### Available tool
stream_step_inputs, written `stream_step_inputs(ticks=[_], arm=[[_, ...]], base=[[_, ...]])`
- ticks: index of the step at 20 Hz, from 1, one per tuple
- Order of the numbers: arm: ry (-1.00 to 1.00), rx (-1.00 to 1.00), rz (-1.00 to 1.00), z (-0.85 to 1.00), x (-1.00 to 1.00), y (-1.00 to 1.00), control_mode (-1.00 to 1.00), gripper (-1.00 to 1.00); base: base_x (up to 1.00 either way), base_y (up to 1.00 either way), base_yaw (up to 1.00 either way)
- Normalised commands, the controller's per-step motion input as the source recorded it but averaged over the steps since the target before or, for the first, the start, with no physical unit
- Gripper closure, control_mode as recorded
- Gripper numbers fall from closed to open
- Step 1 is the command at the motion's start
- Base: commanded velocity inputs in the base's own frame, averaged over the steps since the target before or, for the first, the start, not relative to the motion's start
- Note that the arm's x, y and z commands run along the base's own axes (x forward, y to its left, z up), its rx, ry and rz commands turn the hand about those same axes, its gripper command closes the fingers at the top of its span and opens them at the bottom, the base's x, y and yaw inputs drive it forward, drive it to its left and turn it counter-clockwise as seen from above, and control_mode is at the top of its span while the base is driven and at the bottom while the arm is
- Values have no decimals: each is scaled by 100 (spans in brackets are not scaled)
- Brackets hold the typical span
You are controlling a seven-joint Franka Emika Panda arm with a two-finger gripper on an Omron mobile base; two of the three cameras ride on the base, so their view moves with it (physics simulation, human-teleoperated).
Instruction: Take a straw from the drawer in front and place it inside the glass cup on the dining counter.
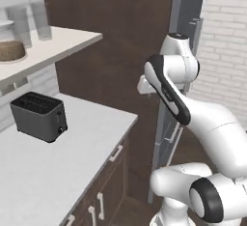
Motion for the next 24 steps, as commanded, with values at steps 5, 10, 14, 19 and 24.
stream_step_inputs(ticks=[5,10,14,19,24], arm=[[0,0,0,0,0,0,100,-100],[0,0,0,0,0,0,100,-100],[0,0,0,0,0,0,100,-100],[0,9,-9,2,0,10,-100,-100],[0,41,-12,0,-3,-48,-100,-100]], base=[[-39,77,-33],[-2,70,-26],[8,58,-28],[0,41,-17],[0,0,0]])
